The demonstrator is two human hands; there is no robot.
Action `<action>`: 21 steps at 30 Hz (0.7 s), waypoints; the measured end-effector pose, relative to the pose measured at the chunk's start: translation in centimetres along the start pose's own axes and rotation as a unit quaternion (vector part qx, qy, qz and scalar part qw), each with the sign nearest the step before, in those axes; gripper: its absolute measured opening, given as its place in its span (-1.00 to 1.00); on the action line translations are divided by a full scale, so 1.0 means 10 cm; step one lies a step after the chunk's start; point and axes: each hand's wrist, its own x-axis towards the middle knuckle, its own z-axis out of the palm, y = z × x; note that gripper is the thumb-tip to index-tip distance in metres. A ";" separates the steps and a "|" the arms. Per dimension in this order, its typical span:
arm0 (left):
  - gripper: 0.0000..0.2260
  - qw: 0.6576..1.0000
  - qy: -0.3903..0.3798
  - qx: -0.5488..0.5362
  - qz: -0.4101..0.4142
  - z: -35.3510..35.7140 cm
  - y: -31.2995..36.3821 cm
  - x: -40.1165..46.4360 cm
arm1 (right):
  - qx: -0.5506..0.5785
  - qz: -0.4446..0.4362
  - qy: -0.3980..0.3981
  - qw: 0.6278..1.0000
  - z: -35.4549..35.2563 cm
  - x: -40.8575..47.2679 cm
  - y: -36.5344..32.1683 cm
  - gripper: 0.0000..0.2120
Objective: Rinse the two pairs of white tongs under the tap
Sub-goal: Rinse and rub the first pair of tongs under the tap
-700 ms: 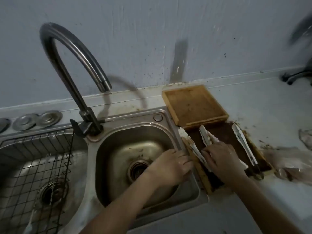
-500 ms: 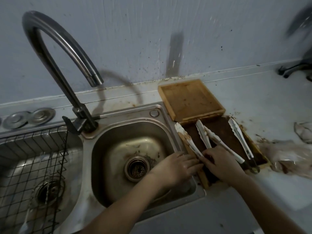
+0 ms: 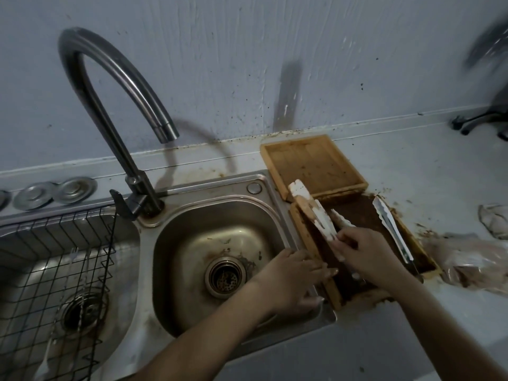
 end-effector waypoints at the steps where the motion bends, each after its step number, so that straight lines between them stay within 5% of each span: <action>1: -0.45 1.000 -0.008 -0.008 -0.004 -0.01 0.01 0.00 | 0.017 -0.002 0.001 1.000 -0.05 0.00 -0.06 -0.81; 5: -0.47 0.999 -0.035 -0.028 -0.015 -0.07 0.00 -0.02 | 0.215 0.014 -0.004 0.977 -0.27 0.03 -0.38 -0.86; 9: -0.49 0.999 -0.019 -0.026 -0.005 -0.14 -0.02 -0.01 | 0.445 0.025 -0.029 0.895 -0.36 0.09 -0.78 -0.84; 16: -0.63 0.993 0.112 -0.003 -0.045 -0.50 -0.31 -0.30 | 0.450 -0.069 0.024 0.890 -0.24 0.22 -1.31 -0.87; 21: -0.70 0.967 0.193 -0.067 -0.153 -0.67 -0.68 -0.81 | 0.493 -0.097 0.062 0.862 0.00 0.30 -1.52 -0.85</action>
